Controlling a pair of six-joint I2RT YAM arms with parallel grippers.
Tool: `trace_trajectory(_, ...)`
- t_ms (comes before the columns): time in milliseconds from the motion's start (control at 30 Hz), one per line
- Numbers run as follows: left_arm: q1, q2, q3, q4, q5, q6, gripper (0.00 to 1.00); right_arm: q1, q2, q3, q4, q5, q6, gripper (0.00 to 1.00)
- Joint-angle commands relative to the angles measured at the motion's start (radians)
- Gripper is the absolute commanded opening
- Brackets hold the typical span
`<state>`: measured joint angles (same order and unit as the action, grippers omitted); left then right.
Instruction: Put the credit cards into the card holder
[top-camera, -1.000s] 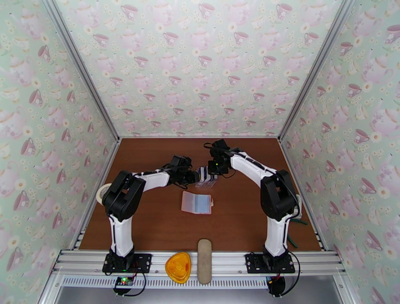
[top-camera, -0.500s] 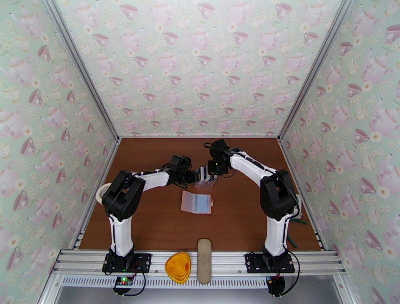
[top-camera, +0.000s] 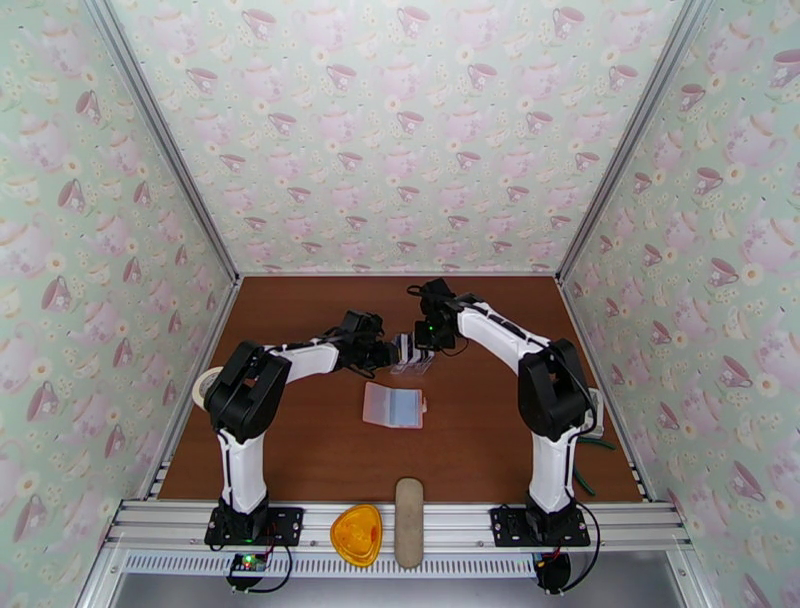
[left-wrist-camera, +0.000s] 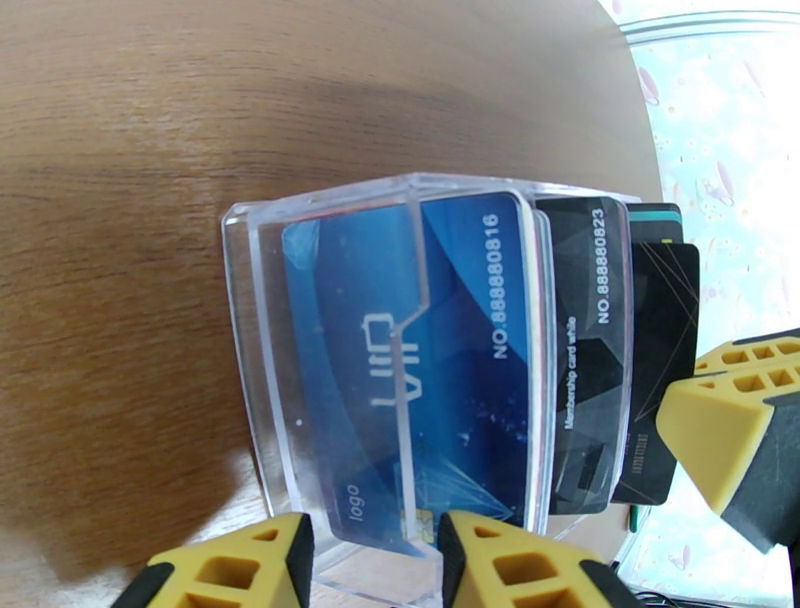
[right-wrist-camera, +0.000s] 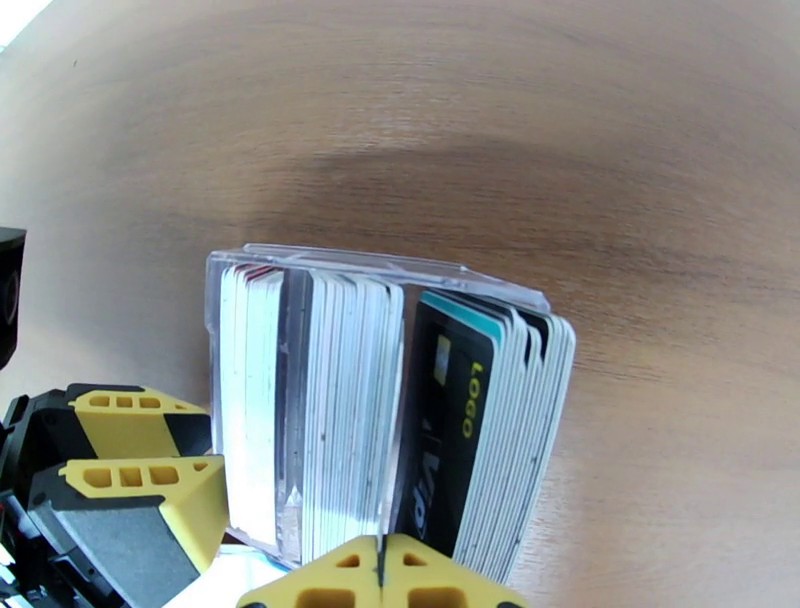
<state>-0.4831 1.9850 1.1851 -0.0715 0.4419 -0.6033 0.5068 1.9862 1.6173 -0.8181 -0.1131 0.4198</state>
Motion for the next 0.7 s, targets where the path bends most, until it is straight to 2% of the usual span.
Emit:
trace_trajectory(0,0.01,0.032,0.008,-0.076,-0.026,-0.002,0.4,0.017,-0.025,0.02,-0.006,0.016,0.04,0.0)
trace_trajectory(667,0.009,0.008,0.129,-0.169,-0.067,0.026,0.4,0.021,-0.139,0.022,-0.015,0.162,0.129,0.0)
